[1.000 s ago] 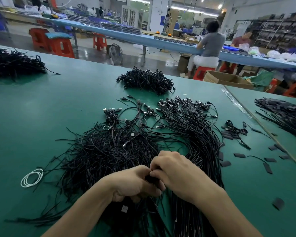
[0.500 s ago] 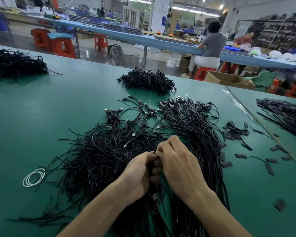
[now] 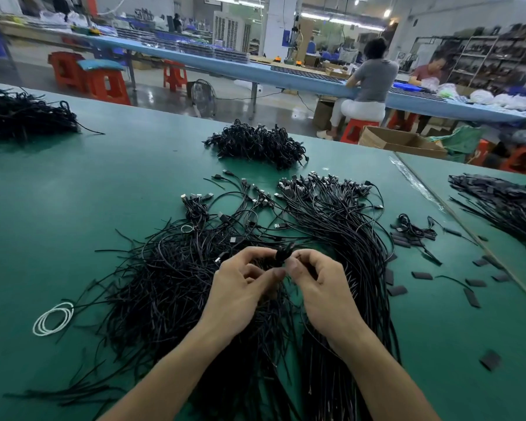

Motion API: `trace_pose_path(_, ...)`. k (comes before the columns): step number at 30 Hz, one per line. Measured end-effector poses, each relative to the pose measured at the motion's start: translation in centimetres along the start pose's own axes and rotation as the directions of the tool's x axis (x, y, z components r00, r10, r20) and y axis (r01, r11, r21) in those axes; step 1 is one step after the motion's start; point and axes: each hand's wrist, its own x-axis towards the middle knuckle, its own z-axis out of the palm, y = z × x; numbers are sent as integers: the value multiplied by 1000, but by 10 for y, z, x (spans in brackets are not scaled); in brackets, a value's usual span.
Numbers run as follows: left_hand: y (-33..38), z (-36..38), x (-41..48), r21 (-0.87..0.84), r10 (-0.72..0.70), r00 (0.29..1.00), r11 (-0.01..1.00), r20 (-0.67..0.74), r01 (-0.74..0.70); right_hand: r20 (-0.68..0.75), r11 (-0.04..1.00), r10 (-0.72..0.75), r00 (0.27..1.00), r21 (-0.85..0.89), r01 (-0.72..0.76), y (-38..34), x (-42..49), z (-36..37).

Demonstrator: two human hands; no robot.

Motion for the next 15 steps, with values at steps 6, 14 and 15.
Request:
trace_pose_path(6,2,-1,1,-393,-27,998,919,55,47,158,997,52,986,51,-60,10,-3,3)
trace_pose_path(14,7,2,-5,-259,98,991,963,93,-71,81,990,106,991,79,-113,16,0,1)
trace_pose_path(15,5,2,-5,-176,114,990,980,85,-98,42,993,91,995,76,-94,15,1,1)
